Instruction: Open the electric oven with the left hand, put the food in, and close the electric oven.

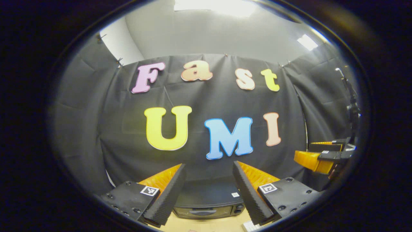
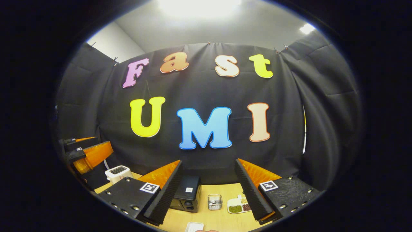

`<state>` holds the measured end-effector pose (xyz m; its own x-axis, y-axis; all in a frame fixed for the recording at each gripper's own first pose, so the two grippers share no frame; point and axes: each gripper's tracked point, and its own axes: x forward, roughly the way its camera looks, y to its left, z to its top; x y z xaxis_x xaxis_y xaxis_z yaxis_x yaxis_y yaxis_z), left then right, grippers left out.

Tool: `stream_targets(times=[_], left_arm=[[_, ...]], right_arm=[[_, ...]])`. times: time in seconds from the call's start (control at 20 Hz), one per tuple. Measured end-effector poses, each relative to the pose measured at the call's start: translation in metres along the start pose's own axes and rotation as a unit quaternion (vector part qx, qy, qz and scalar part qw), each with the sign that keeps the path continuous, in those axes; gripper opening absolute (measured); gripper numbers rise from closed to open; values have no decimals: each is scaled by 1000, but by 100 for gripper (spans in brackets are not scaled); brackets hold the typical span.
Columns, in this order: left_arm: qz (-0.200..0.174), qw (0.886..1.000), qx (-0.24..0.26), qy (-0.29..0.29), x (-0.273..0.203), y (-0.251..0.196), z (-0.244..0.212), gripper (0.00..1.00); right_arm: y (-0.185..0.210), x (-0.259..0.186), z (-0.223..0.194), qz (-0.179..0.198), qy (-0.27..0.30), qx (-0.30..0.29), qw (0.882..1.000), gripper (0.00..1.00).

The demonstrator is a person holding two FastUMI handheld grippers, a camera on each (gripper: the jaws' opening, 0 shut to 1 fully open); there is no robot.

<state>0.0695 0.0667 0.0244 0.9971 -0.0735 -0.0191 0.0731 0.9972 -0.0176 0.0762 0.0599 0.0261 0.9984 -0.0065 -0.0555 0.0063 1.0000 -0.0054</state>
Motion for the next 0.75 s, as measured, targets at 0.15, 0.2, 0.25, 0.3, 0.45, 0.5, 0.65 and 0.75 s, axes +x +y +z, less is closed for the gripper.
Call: stream_targets(times=[0.15, 0.2, 0.25, 0.3, 0.45, 0.5, 0.65, 0.75], left_arm=[[7, 1000, -11, -13, -11, 17, 31, 100], [14, 1000, -8, -11, -12, 25, 29, 100], [20, 1000, -2, -7, -14, 33, 24, 100], [23, 1000, 2, 0, -16, 38, 20, 100], [20, 1000, -4, 14, -17, 46, 9, 100], [20, 1000, -5, 20, -16, 50, 3, 100], [16, 1000, -9, 24, -17, 61, -8, 100], [9, 999, -16, 31, -15, 64, -19, 100]], right_arm=[[7, -9, 18, -7, -16, -2, 1000, 98], [10, -12, 22, -8, -20, -3, 1000, 98], [14, -15, 23, -8, -22, -2, 1000, 97], [18, -15, 22, -7, -22, 0, 1000, 97], [28, -18, 21, -7, -19, 2, 1000, 97], [30, -20, 21, -8, -18, 3, 1000, 98], [40, -22, 19, -4, -16, 8, 1000, 98], [45, -20, 13, -7, -14, 1, 1000, 98]])
